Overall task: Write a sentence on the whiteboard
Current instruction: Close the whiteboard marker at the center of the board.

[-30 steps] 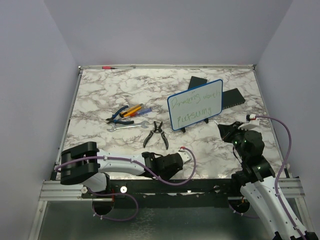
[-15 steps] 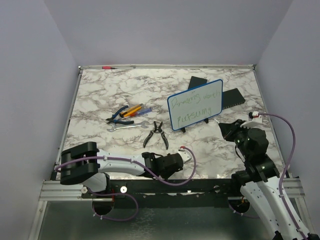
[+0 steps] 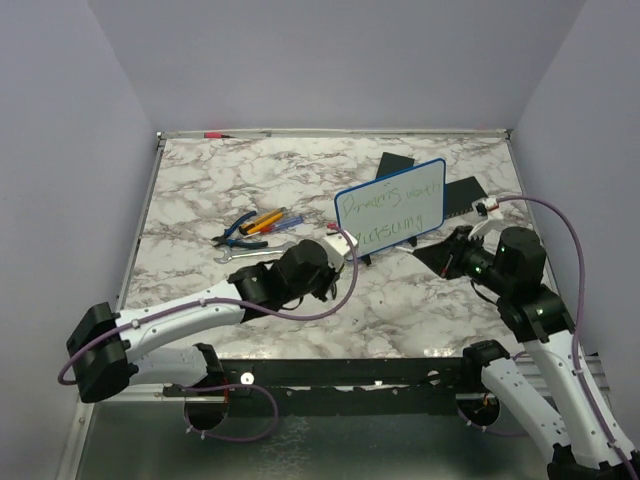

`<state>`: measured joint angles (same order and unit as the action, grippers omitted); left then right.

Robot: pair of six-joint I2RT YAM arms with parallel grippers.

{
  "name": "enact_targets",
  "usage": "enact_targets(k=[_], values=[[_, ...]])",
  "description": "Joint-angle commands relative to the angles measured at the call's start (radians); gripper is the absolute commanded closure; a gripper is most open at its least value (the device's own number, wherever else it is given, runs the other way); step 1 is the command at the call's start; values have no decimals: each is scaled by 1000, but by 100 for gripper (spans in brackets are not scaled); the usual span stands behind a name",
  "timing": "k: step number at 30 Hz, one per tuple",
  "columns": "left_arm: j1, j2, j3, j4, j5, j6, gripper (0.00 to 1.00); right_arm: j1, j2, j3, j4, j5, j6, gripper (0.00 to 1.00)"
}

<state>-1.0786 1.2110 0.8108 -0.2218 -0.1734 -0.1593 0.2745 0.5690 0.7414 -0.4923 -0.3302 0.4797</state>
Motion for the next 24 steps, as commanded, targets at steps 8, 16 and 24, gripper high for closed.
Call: enact_targets(k=[8, 16, 24], values=[[31, -253, -113, 25, 424, 216, 100, -3, 239, 84, -54, -625, -31, 96], [29, -249, -109, 37, 551, 210, 100, -4, 296, 62, -15, -760, -9, 96], [29, -251, -115, 59, 610, 202, 100, -2, 331, 21, 10, -801, -10, 96]])
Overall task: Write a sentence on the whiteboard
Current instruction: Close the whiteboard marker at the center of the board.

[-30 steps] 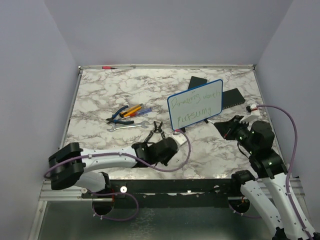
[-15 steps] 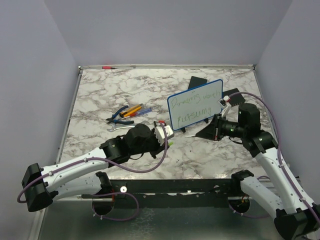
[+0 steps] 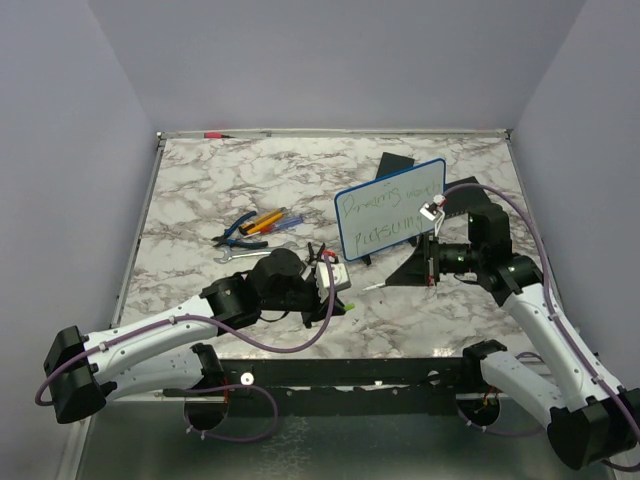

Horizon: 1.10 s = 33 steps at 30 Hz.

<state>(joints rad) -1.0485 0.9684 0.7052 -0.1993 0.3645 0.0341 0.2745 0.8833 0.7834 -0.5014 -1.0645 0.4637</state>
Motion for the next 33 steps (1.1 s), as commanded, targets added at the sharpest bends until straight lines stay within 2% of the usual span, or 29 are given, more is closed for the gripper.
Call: enact_targets(k=[1, 33], values=[[-1, -8, -9, 39, 72, 9, 100, -2, 21, -23, 13, -71, -1, 96], [-2, 8, -8, 57, 82, 6, 100, 60, 76, -70, 38, -84, -20, 96]])
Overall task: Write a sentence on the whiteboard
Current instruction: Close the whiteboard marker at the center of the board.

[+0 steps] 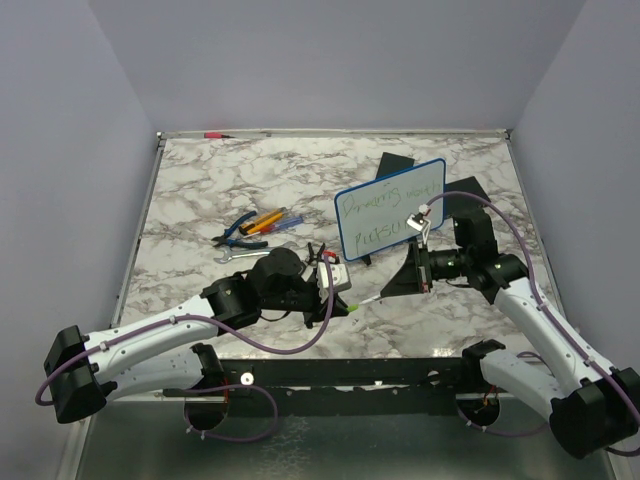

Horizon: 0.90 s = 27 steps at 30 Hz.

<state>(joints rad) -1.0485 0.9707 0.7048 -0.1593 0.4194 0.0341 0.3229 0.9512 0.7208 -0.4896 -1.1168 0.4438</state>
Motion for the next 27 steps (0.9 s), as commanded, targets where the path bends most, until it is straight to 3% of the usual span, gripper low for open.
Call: enact_targets(k=[1, 27], values=[[-1, 6, -8, 17, 27, 5, 100, 13, 10, -9, 26, -31, -1, 96], [-2, 11, -7, 17, 22, -1, 100, 67, 31, -20, 39, -15, -5, 96]])
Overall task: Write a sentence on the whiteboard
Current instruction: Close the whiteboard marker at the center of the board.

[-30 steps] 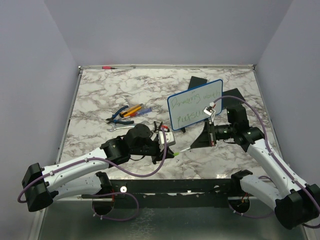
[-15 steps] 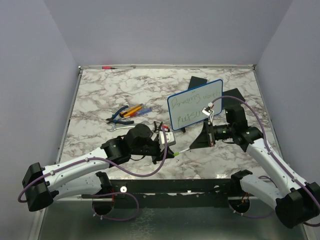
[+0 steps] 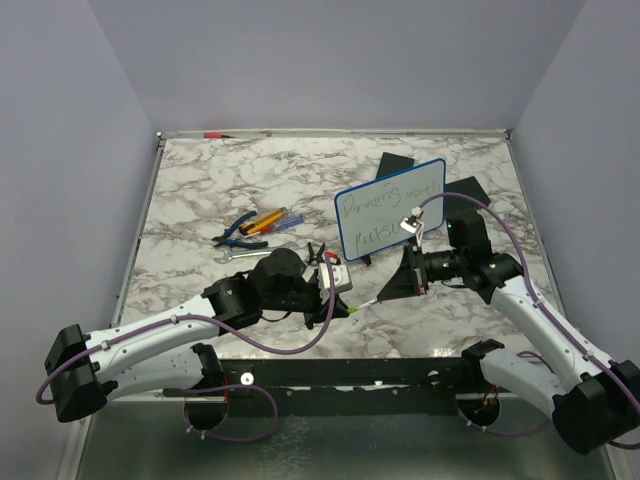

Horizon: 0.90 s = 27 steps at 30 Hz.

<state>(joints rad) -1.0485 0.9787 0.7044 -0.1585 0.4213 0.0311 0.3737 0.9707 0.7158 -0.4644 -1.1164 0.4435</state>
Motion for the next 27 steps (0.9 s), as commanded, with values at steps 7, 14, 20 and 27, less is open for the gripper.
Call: enact_targets(k=[7, 14, 20, 27], values=[[-1, 8, -6, 16, -1, -1, 100, 61, 44, -13, 34, 9, 3, 96], [-1, 17, 0, 18, -32, -13, 100, 144, 71, -15, 99, 62, 46, 97], [-1, 9, -4, 34, -57, -27, 100, 245, 107, -37, 200, 118, 103, 97], [-1, -31, -19, 67, -101, -56, 100, 309, 149, -71, 345, 122, 176, 98]])
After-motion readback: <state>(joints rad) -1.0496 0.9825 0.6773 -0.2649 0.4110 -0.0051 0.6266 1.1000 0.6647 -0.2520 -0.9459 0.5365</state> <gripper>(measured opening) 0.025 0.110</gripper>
